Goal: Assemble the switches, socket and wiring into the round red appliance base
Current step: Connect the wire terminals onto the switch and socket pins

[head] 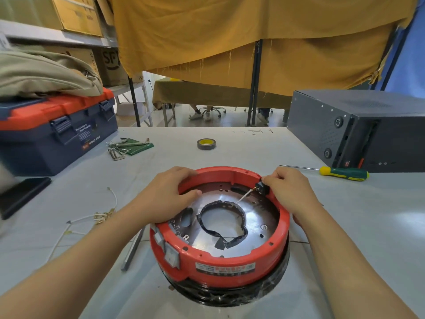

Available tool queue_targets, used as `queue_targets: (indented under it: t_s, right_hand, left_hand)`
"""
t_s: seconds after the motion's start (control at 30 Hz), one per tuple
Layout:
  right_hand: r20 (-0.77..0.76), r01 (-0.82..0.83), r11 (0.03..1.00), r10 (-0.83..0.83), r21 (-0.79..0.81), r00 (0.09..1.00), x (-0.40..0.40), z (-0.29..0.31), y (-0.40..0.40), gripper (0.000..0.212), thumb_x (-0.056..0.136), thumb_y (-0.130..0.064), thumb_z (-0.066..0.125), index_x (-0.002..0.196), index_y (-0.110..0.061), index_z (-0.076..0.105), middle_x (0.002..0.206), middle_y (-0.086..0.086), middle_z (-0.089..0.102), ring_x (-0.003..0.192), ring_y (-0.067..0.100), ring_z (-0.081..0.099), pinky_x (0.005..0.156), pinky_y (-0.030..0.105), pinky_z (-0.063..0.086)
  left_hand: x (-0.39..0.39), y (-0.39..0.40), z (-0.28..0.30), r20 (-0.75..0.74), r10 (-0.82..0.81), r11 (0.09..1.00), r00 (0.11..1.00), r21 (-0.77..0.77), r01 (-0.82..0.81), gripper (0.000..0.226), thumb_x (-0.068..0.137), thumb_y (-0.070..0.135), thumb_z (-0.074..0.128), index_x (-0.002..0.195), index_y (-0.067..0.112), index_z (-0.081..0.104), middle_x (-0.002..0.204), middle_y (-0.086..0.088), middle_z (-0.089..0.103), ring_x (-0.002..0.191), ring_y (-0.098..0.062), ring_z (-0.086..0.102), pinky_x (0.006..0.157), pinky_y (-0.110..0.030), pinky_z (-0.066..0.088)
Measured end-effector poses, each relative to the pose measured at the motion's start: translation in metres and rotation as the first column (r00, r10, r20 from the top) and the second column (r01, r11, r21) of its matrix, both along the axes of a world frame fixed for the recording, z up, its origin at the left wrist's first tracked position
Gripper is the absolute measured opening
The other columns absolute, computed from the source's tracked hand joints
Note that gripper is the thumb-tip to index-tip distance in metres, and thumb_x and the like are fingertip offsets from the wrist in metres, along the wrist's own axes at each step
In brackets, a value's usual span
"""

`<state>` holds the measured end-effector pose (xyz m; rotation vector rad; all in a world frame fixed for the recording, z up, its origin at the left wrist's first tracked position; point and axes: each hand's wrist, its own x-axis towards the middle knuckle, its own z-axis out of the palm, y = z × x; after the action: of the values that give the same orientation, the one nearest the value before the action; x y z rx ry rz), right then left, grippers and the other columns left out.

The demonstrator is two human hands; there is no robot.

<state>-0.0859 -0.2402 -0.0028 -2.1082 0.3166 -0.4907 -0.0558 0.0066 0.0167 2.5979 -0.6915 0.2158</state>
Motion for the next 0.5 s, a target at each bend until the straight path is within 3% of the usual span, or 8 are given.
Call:
queue_targets:
  t_s: [0.13,0.23,0.33,0.4,0.5]
  right_hand:
    - [-0.011,-0.085,0.985,0.088,0.147,0.996,-0.001,-0.003,-0.002,0.033,0.078,-0.017,0.066,0.053,-0.014,0.046,0.046,-0.006,0.040,0.050,0.015,0.036,0.048,0.025,0.030]
    - [0.002,-0.099,0.978,0.100,0.182,0.995,0.001,-0.008,0.004,0.035,0.080,-0.019,0.065,0.051,-0.016,0.047,0.049,-0.005,0.044,0.052,0.016,0.041,0.053,0.028,0.032]
    - [0.015,-0.096,0.977,0.095,0.192,0.995,0.003,-0.011,0.008,0.031,0.081,-0.023,0.065,0.053,-0.015,0.053,0.054,-0.001,0.051,0.056,0.018,0.046,0.056,0.029,0.034]
    - [0.022,-0.101,0.973,0.099,0.207,0.995,0.005,-0.011,0.007,0.030,0.081,-0.023,0.065,0.054,-0.014,0.055,0.054,-0.001,0.053,0.056,0.018,0.047,0.057,0.030,0.035]
    - [0.022,-0.111,0.968,0.108,0.224,0.994,0.006,-0.011,0.007,0.031,0.082,-0.022,0.065,0.054,-0.014,0.055,0.053,-0.001,0.052,0.056,0.018,0.047,0.058,0.030,0.036]
  left_hand:
    - [0.006,0.010,0.002,0.001,-0.020,0.999,1.000,-0.026,0.020,0.040,0.090,0.031,0.058,0.129,0.025,0.053,0.131,0.009,0.055,0.114,-0.006,0.048,0.089,-0.011,0.028]
    - [0.009,0.019,0.000,-0.113,0.018,0.963,0.993,-0.264,-0.047,0.029,0.091,0.030,0.058,0.120,0.027,0.062,0.121,0.011,0.062,0.107,-0.004,0.055,0.094,-0.019,0.037]
    - [0.015,0.036,-0.003,-0.122,0.176,0.876,0.977,-0.433,-0.212,0.017,0.091,0.024,0.057,0.103,0.024,0.070,0.102,0.009,0.068,0.094,-0.004,0.061,0.081,-0.018,0.043]
    - [0.023,0.056,-0.006,-0.112,0.307,0.866,0.945,-0.380,-0.326,0.016,0.091,0.017,0.055,0.096,0.021,0.070,0.099,0.004,0.068,0.091,-0.009,0.060,0.077,-0.021,0.040]
    - [0.031,0.086,-0.015,-0.132,0.425,0.892,0.896,-0.106,-0.439,0.021,0.091,0.015,0.050,0.102,0.021,0.067,0.113,-0.004,0.063,0.084,-0.015,0.055,0.073,-0.024,0.041]
